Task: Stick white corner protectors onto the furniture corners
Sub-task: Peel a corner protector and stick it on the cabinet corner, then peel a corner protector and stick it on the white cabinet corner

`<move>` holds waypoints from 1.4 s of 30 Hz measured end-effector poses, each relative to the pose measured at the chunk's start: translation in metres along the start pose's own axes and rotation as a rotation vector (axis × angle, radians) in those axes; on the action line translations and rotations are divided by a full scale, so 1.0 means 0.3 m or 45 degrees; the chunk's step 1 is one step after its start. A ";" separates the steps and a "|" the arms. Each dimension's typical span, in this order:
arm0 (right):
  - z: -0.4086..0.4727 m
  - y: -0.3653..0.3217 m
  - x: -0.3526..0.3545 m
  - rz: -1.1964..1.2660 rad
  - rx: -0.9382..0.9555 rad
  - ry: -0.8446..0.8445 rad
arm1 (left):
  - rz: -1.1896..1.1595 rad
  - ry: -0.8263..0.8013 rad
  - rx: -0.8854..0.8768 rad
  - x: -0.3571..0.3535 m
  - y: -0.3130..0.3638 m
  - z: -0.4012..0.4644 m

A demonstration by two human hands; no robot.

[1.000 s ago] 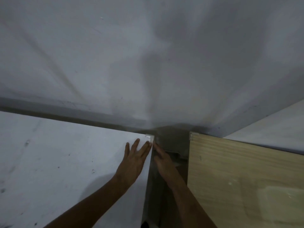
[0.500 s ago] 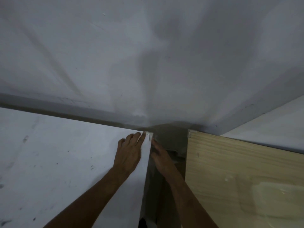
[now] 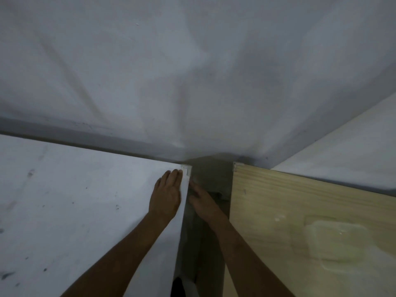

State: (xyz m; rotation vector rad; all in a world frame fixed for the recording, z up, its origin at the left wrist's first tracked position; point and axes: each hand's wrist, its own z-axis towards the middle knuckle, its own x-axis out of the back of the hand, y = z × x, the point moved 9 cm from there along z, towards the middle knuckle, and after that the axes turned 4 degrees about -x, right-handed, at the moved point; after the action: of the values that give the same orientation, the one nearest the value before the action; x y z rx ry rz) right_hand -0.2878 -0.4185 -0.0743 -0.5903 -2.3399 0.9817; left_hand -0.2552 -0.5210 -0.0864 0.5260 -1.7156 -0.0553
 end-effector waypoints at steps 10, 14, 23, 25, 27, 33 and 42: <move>-0.394 0.128 0.073 0.123 0.022 0.062 | -0.174 -0.074 -0.019 0.030 0.132 -0.269; -0.620 0.213 0.194 0.228 0.055 0.154 | -0.474 -0.144 -0.065 0.032 0.280 -0.418; -1.074 0.487 0.417 0.110 0.129 0.320 | -0.702 -0.158 -0.350 0.046 0.799 -0.693; -1.169 0.580 0.452 0.116 0.130 0.336 | -0.710 -0.170 -0.367 0.013 0.903 -0.755; -1.261 0.687 0.479 0.124 0.101 0.328 | -0.714 -0.192 -0.357 -0.034 0.994 -0.819; -1.510 1.014 0.605 0.170 -0.016 0.426 | -0.666 -0.360 -0.321 -0.264 1.233 -0.994; -1.646 1.360 0.731 0.105 -0.088 0.640 | -0.512 -0.360 -0.366 -0.539 1.419 -1.111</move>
State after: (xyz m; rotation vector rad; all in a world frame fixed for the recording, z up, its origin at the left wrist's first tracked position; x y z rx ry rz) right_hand -0.0745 0.2216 -0.0185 -0.8557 -1.9175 0.6882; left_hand -0.0548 0.0029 -0.0244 0.6616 -1.8093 -0.6822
